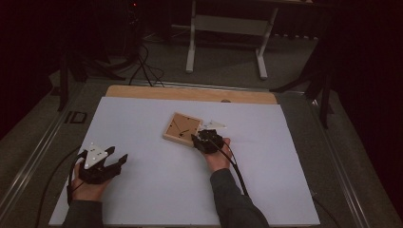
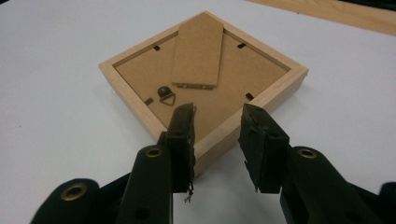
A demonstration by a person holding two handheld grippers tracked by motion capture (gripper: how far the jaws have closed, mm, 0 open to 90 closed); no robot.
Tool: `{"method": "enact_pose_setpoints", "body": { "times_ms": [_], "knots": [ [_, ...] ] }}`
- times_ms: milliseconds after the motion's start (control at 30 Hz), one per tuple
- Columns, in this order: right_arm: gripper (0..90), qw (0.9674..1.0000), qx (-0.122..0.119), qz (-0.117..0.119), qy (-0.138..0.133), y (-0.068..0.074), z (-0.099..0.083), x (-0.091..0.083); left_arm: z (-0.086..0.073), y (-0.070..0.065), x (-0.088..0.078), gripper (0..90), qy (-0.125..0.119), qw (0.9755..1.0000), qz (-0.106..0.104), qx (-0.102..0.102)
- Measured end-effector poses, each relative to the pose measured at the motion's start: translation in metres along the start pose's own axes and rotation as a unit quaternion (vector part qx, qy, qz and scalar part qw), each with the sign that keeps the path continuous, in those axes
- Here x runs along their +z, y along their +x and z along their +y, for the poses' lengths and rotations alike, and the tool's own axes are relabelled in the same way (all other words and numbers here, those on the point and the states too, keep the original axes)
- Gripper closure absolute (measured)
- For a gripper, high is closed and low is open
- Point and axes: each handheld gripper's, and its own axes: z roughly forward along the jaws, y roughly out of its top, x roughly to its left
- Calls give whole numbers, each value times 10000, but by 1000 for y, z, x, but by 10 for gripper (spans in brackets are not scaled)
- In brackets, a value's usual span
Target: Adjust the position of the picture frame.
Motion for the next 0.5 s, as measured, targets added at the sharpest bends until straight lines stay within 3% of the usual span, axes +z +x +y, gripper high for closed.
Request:
{"method": "enact_pose_setpoints", "body": {
  "times_ms": [367,500],
  "knots": [
    [637,9992,332,-59,229,2,-2,14,0,0,0,439,0,10000,1,12],
    [659,9988,419,37,234,-1,-2,14,0,0,0,439,8,10000,4,24]
  ]
}}
